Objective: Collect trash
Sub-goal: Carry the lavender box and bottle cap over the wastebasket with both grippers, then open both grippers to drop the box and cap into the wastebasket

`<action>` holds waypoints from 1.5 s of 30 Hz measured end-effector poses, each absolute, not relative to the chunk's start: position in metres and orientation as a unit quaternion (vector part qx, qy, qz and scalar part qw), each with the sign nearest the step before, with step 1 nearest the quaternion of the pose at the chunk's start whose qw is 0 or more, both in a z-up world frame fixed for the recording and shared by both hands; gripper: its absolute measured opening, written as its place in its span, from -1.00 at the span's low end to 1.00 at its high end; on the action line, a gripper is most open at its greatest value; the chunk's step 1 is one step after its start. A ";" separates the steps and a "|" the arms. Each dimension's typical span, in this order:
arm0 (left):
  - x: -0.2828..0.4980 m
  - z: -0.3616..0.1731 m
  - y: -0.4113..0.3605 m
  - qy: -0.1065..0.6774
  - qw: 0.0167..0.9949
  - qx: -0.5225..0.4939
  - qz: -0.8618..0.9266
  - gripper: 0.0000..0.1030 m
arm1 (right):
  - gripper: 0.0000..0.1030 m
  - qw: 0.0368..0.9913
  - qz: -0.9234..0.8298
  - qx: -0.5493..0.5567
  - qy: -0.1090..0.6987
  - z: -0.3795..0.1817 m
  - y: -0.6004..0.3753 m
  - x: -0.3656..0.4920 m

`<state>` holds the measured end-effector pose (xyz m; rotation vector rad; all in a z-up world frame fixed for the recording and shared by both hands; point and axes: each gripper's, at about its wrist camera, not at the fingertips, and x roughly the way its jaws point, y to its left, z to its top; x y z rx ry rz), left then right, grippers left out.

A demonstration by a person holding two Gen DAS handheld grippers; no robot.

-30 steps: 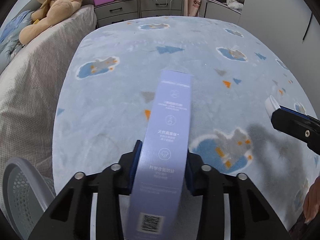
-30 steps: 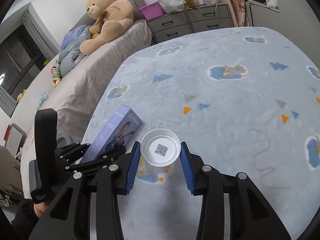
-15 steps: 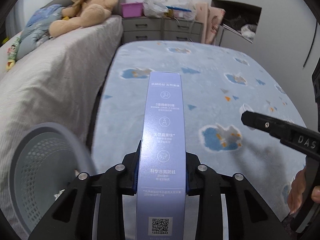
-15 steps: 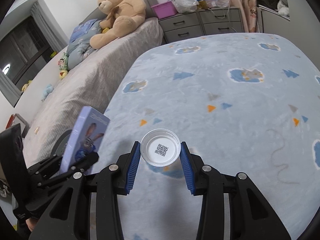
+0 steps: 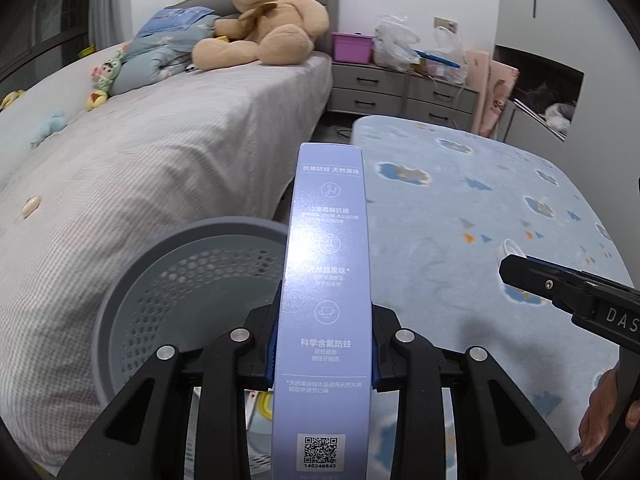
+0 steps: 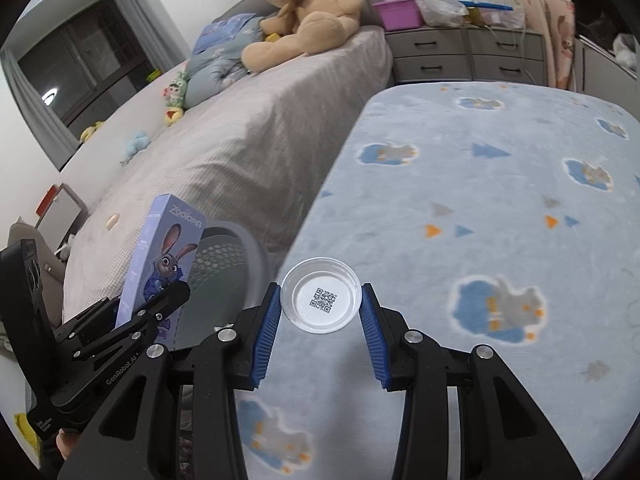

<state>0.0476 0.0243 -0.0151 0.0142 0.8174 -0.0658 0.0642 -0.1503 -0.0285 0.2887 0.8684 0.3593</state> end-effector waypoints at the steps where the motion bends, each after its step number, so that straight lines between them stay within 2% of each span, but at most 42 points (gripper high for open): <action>1: 0.046 -0.015 0.031 0.398 0.917 0.003 -0.026 -0.39 | -0.23 0.881 0.176 0.137 0.417 -0.028 -0.144 0.064; 21: 0.025 -0.020 0.101 0.397 0.915 -0.019 0.063 -0.39 | -0.23 0.868 0.236 0.094 0.428 -0.027 -0.041 0.063; 40: 0.018 -0.034 0.143 0.414 0.905 -0.033 0.093 -0.39 | -0.19 0.866 0.244 0.062 0.432 -0.040 -0.001 0.076; 43: 0.017 -0.032 0.144 0.409 0.907 -0.037 0.095 -0.18 | -0.08 0.867 0.245 0.063 0.430 -0.039 -0.001 0.076; 45: 0.015 -0.030 0.147 0.405 0.908 -0.038 0.098 0.02 | 0.01 0.867 0.244 0.064 0.429 -0.038 -0.001 0.075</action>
